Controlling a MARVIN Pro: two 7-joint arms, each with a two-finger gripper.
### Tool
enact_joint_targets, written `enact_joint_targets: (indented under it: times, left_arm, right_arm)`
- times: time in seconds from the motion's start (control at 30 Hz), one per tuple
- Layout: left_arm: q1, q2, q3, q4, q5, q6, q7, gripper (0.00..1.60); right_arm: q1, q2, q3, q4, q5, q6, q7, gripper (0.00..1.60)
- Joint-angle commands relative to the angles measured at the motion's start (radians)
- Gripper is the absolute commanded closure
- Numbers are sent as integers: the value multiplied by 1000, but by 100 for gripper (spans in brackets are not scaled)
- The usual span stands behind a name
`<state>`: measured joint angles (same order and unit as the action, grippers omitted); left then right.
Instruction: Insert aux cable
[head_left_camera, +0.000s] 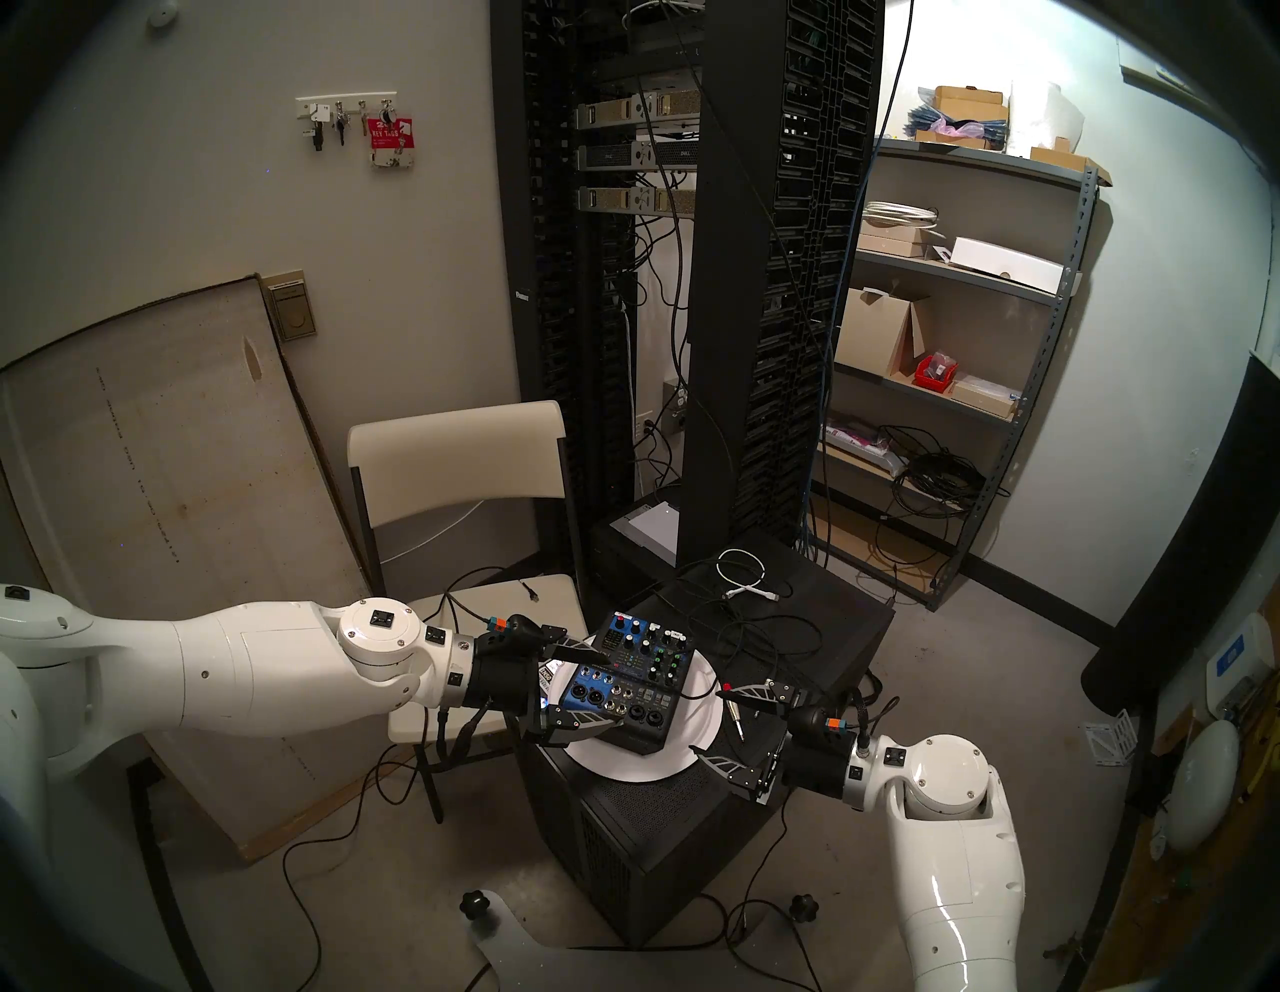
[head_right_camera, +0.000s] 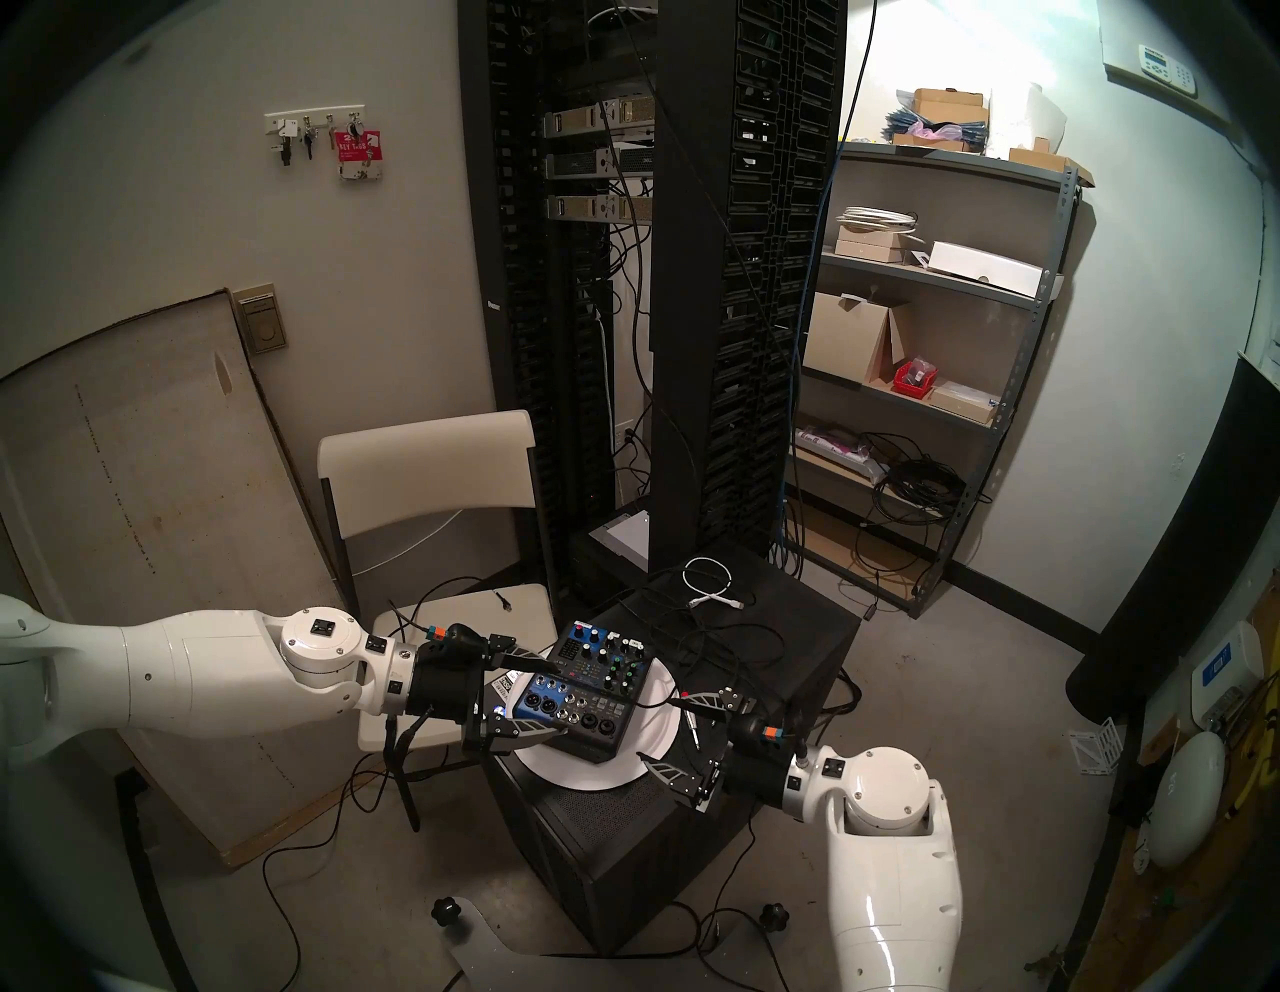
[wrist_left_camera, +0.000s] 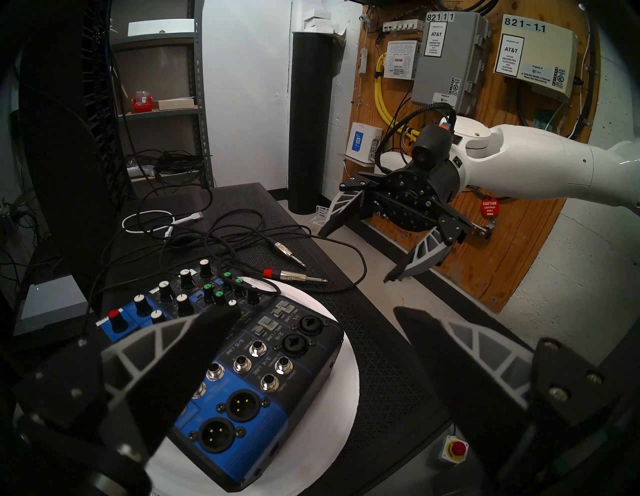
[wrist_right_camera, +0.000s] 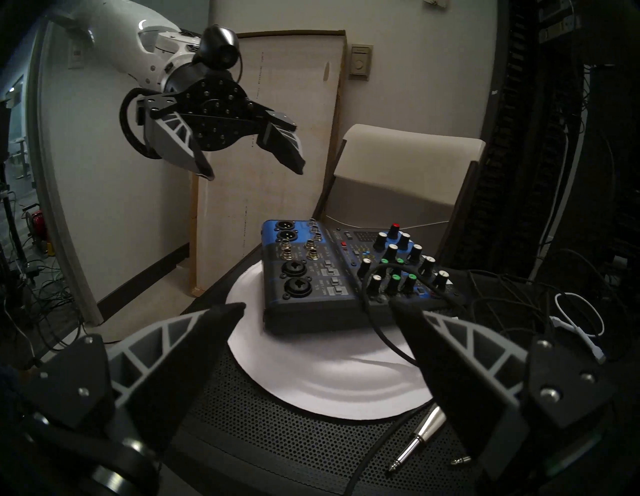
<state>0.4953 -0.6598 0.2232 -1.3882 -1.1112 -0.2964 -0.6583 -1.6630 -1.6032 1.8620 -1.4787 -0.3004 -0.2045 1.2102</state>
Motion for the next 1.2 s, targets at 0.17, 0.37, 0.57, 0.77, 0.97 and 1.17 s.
enact_joint_targets:
  times: [0.17,0.37,0.57,0.77,0.97,1.17]
  left_arm:
    - [-11,0,-10,0,-3,-3,1,0]
    - [-11,0,-10,0,-3,-3,1,0]
    - [-12,0,-9,0,-3,-3,2,0]
    - [-12,0,-9,0,-3,-3,2,0]
    - [-12,0,-9,0,-3,-3,2,0]
    - [-12,0,-9,0,-3,-3,2,0]
  right_arm:
    - [39,-15,-16,17,-64,25,-208,0]
    - [71,-18,8,37,-110,63,-308,0]
    - [115,-23,33,80,-138,81,-376,0]
    - [143,-28,42,99,-132,129,-406,0]
    - [163,-33,46,119,-154,160,-447,0]
    - [180,-27,44,143,-181,177,-474,0]
